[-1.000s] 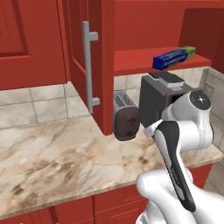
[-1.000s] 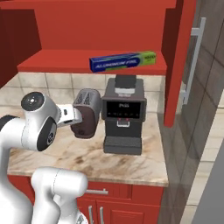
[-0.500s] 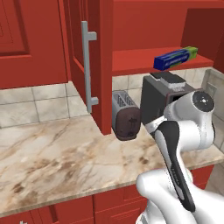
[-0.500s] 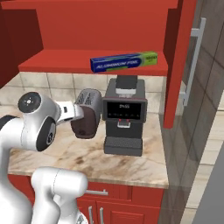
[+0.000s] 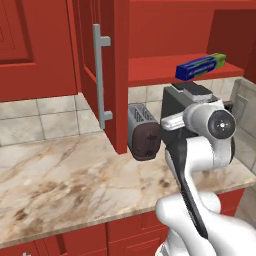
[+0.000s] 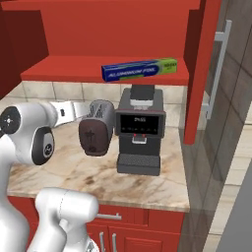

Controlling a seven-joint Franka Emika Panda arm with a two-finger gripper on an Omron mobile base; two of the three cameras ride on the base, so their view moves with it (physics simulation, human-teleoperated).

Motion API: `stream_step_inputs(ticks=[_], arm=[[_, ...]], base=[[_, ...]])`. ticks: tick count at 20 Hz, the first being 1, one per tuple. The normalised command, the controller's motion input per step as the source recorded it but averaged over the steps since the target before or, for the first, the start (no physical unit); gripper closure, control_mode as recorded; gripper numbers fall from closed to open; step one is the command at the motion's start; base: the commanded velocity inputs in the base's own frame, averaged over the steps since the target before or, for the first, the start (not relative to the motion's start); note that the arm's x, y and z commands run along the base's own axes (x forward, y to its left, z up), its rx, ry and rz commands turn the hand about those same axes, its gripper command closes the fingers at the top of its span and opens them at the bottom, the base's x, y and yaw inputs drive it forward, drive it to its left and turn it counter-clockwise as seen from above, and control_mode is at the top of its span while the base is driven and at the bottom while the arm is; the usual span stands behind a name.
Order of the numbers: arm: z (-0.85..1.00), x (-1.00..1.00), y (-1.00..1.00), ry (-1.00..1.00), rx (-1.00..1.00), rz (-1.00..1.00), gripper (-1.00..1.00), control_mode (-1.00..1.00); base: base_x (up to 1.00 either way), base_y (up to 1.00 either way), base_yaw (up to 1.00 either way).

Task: Retrieve the tupperware and aluminum foil from the cabinet and place them on the dining counter near the plate with tomato and onion to prepare for storing leftovers.

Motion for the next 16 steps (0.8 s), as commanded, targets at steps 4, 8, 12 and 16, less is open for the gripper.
stream_step_inputs(ticks=[4, 8, 12, 16], arm=[[0.58, 0.20, -0.12, -0.22, 0.04, -0.10, -1.00, -1.00], [0.58, 0.00, -0.28, -0.12, 0.20, -0.03, -1.00, -1.00], [0.54, 0.00, -0.22, -0.01, 0.22, 0.00, -1.00, -1.00], [0.28, 0.00, -0.03, 0.03, 0.12, 0.00, -1.00, -1.00]], base=[[0.00, 0.00, 0.00], [0.00, 0.00, 0.00], [0.00, 0.00, 0.00], [0.00, 0.00, 0.00]])
